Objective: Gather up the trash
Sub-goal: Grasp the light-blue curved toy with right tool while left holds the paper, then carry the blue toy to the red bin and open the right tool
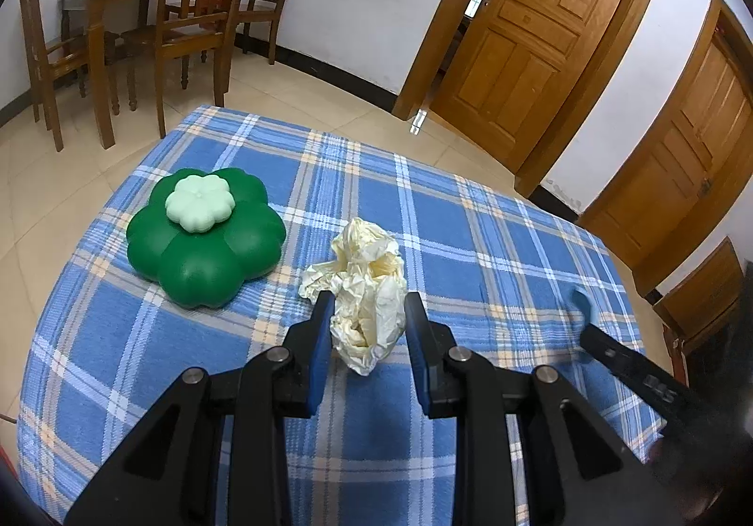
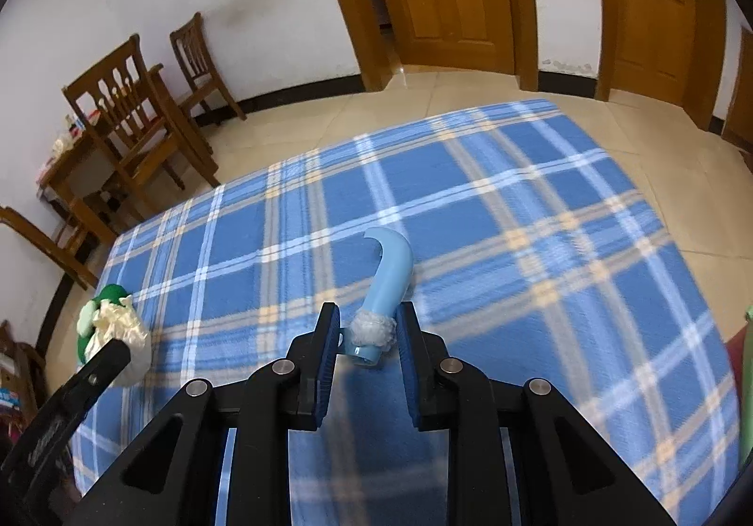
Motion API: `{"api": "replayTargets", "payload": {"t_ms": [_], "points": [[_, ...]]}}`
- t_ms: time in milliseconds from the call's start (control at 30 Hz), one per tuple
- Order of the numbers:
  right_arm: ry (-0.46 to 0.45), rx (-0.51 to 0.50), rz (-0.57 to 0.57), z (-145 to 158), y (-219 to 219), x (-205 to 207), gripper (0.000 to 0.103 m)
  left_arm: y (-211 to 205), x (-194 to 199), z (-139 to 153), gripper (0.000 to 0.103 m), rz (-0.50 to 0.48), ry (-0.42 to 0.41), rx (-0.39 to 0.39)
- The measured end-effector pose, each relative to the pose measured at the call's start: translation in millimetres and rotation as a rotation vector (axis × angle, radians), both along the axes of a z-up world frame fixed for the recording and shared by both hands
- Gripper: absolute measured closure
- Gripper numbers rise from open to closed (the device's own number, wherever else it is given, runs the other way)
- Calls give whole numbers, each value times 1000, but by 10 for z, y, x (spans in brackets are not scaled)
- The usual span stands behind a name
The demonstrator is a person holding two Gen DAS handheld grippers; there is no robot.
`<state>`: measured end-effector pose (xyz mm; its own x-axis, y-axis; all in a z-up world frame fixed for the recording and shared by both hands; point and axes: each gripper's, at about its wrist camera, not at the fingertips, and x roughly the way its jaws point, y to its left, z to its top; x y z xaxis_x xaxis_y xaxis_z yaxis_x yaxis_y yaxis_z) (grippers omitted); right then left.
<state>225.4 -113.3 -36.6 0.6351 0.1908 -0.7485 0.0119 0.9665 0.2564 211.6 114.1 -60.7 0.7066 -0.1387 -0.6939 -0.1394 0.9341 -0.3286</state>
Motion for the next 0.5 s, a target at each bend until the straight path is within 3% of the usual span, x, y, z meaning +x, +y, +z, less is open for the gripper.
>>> {"api": "replayTargets", "payload": {"t_ms": [233, 500], "points": [[-47, 19, -43, 212, -452, -404, 78, -58, -1, -9, 74, -24, -6, 4], [-73, 58, -204, 374, -1228, -981, 78, -183, -4, -11, 74, -68, -21, 14]]}}
